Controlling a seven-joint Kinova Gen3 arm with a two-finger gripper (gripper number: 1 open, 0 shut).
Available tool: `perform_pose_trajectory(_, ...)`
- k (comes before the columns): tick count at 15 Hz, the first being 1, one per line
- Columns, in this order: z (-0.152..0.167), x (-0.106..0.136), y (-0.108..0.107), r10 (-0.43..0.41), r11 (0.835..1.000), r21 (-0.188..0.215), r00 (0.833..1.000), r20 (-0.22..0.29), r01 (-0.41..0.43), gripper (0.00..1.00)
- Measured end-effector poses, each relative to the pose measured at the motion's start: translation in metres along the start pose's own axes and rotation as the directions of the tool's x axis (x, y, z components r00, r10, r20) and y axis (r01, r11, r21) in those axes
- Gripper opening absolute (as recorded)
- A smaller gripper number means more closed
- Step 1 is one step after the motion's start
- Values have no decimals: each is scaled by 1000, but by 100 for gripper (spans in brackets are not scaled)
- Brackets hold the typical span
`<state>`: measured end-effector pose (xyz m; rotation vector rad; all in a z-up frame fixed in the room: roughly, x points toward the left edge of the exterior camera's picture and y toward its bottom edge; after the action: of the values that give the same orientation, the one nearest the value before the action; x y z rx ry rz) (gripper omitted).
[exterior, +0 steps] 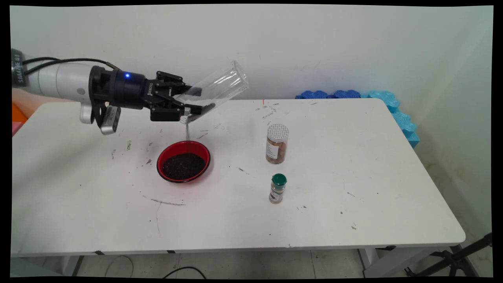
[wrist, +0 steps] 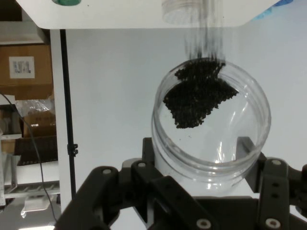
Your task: Pour the black seasoning powder in the red bowl
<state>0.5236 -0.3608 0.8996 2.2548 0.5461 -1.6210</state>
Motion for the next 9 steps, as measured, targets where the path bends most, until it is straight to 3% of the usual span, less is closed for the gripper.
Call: perform_pose_trajectory(9, -3, -1, 0, -5, 1000, -9, 1000, 13, 5, 0)
